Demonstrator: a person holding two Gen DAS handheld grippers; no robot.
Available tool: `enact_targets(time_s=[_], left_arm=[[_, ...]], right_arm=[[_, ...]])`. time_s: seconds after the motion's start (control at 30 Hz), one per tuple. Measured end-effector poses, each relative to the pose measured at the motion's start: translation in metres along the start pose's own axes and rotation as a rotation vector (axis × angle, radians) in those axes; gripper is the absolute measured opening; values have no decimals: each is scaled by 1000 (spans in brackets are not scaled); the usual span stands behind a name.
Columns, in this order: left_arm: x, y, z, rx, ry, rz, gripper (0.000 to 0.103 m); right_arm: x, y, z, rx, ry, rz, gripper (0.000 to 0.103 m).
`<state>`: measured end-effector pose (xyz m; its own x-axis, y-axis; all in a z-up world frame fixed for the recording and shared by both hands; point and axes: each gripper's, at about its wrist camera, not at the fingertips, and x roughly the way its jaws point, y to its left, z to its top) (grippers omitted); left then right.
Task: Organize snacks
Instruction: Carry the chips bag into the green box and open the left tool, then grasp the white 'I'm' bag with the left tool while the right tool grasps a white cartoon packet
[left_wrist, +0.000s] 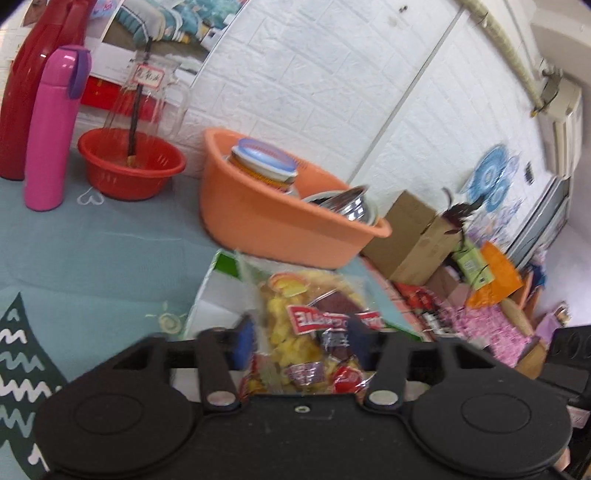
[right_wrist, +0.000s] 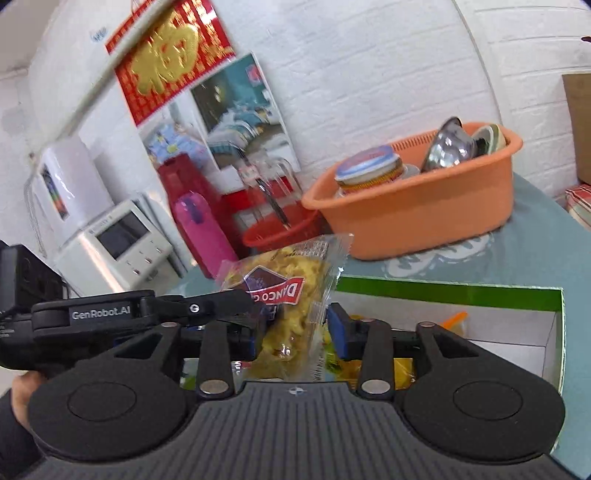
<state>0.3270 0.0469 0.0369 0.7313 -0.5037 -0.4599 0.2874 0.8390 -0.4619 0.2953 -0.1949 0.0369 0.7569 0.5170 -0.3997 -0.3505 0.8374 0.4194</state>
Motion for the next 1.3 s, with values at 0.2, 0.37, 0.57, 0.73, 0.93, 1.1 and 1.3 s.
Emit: enact_targets(time_s=[0.2,0.37,0.57,0.73,0.93,1.1,1.3], left_arm=[[-15,3,-9,6,-16,44,103],[-56,-14,-10,-2,-55,33,103],[-130,-43,-25,18,-89,25,103],[-185,-55,-54,33,-102,35,103],[-212,-40,-101,9,-50,86,103],[-218,-1,-141,-114,-11,156,103],[-215,42,-162,-236,17,212,103]], right_arm=[[-4,6,-11,-113,21,-89,71],[-40,24,-7,-108,-26,-74,80],[-108,60,-9,-180,-108,-58,89],[-158,78,-22,-209,-146,-12,96],[-178,86,-58,-228,-75,43,97],[-167,88,-97,-215,31,92,97],[-131,101,-136,-157,192,171,97]])
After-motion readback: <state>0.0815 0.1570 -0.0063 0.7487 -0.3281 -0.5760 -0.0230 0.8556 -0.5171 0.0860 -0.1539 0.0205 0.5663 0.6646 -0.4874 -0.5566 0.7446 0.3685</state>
